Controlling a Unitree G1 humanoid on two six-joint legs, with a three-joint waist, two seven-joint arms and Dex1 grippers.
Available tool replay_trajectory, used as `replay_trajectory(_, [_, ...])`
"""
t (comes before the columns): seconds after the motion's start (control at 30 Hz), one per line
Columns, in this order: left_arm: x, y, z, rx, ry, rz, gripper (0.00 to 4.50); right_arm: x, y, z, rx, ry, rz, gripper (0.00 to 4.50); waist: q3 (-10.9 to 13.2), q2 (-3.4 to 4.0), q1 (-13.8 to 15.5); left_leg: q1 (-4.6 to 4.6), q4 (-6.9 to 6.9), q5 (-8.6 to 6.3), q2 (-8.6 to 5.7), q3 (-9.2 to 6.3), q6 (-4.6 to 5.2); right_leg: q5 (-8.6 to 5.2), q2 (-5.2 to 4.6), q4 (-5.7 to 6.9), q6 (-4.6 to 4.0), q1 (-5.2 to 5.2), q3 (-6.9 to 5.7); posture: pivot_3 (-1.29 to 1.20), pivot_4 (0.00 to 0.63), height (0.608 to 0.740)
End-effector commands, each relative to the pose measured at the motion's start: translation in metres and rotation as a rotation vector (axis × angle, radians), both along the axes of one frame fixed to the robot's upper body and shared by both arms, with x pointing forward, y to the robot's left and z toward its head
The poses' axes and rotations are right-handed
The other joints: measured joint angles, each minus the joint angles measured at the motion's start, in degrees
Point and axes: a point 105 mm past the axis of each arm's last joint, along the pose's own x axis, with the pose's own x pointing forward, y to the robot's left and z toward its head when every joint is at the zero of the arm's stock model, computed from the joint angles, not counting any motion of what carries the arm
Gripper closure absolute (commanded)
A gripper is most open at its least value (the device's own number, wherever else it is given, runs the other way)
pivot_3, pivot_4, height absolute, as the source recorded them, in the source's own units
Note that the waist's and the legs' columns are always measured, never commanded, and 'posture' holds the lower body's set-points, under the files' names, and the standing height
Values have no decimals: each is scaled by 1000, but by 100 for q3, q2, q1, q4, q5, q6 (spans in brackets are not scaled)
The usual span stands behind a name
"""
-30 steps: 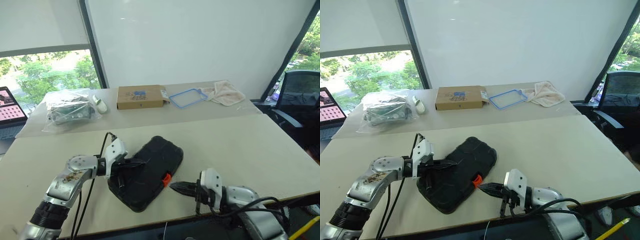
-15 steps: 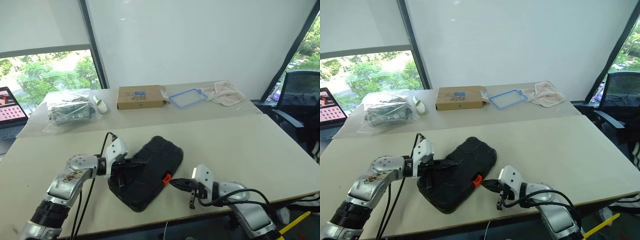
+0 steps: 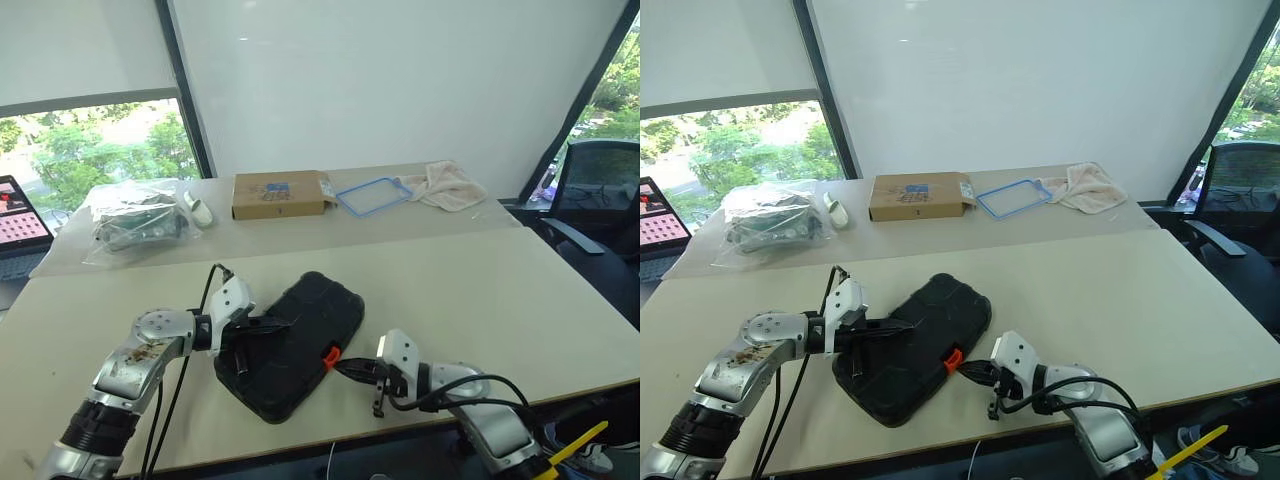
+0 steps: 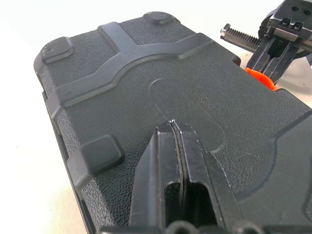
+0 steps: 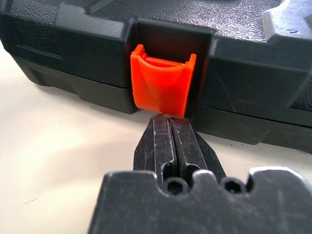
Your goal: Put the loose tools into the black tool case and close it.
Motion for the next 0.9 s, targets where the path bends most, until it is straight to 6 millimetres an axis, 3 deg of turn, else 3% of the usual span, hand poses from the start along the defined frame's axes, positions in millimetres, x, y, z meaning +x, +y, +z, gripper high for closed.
replay_trajectory(0.03, [-9, 13, -32, 24, 97, 47, 4449, -1, 4, 32, 80, -117, 46, 4500, 0, 1, -10, 0, 0, 0, 0, 0, 0, 0, 0, 0, 0, -1, 1, 0, 150, 740])
replay_trajectory(0.13, [-10, 28, -15, -77, 5, 93, 4449, -7, -14, 41, 103, -84, 46, 4500, -2, 17, -33, 1, -5, 0, 1, 1, -1, 0, 2, -1, -1, -8, 4, 0, 150, 740])
replay_trajectory(0.2, [-17, 46, -3, -129, -36, 129, 4500, -9, -31, 49, 111, -86, 22, 3921, -4, 29, -38, 1, -10, -1, 1, 0, -1, -1, 1, -2, -2, -13, 9, 0, 150, 740])
replay_trajectory(0.4, [-35, 109, 10, -50, -128, 333, 2853, -13, -83, 52, -11, -135, -27, 2144, 4, 33, 2, 1, -14, -9, 4, -7, -1, -5, 15, -7, -8, -17, 3, 0, 150, 740])
replay_trajectory(0.47, [-42, 127, 7, 42, -199, 403, 2167, -15, -99, 50, -56, -168, -25, 1429, 9, 34, 18, -2, -13, -11, 0, -5, 4, -5, 11, -13, -7, -15, 6, 0, 150, 740])
replay_trajectory(0.6, [-67, 147, -9, 80, -139, 449, 631, -17, -131, 37, -123, -143, -10, 16, 19, 18, 77, -2, -11, -18, 0, -3, 15, -5, 8, -20, -7, -8, 2, 0, 150, 740])
replay_trajectory(0.67, [-78, 152, -15, 93, -127, 458, 35, -12, -147, 33, -145, -118, -48, 0, 24, 16, 93, -2, -11, -21, 0, -3, 20, -5, 8, -23, -6, -9, 0, 0, 150, 740])
replay_trajectory(0.9, [-85, 148, -18, 93, -151, 461, 13, -1, -155, 31, -166, -163, -61, 0, 32, 19, 134, -7, -10, -24, 2, 0, 24, -4, -13, -30, -6, -7, -4, 0, 150, 740])
